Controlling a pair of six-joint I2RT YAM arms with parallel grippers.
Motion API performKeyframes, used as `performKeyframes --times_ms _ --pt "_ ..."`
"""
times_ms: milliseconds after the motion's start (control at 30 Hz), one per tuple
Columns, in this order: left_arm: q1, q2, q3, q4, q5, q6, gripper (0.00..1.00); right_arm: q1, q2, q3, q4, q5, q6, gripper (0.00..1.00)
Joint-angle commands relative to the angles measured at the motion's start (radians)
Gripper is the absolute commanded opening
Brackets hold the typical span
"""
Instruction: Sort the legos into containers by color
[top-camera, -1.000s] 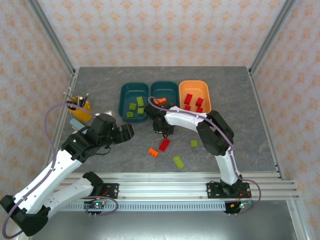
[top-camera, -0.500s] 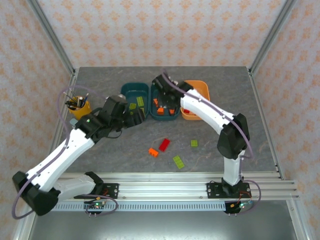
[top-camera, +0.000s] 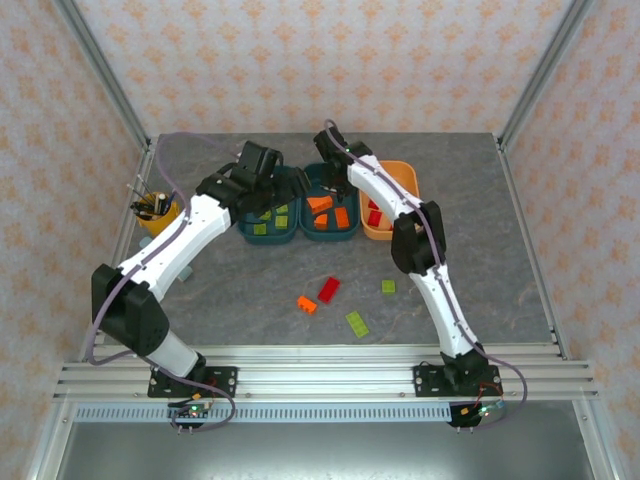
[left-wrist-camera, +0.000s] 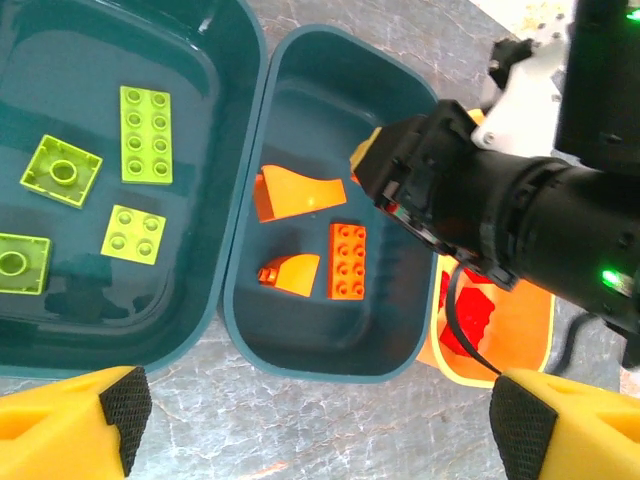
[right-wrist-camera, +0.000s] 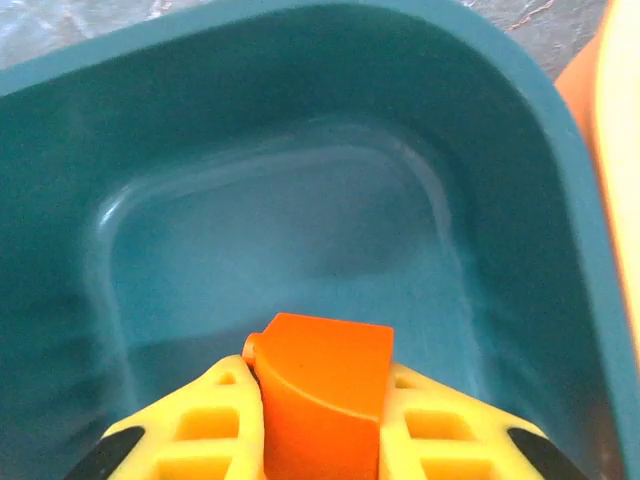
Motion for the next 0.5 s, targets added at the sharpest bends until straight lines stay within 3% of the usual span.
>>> performKeyframes --times_ms 0,100,300,467 --pt "0.001 -0.003 0.009 0.016 0.012 0.016 0.91 -0.007 0.032 0.068 -0.038 -0.011 0.005 0.23" --pt "0.001 -0.019 -0.027 0.024 0.012 0.013 0.91 -0.012 0.049 0.067 -0.03 -0.027 0.018 0.29" --pt "0.001 -0.062 -0.071 -0.005 0.008 0.023 0.9 -0.012 0.021 0.089 -0.059 -0.064 0.016 0.51" --pt "0.001 -0.124 -0.09 -0.085 -0.009 0.062 0.9 0.001 -0.136 0.029 -0.064 -0.027 -0.005 0.55"
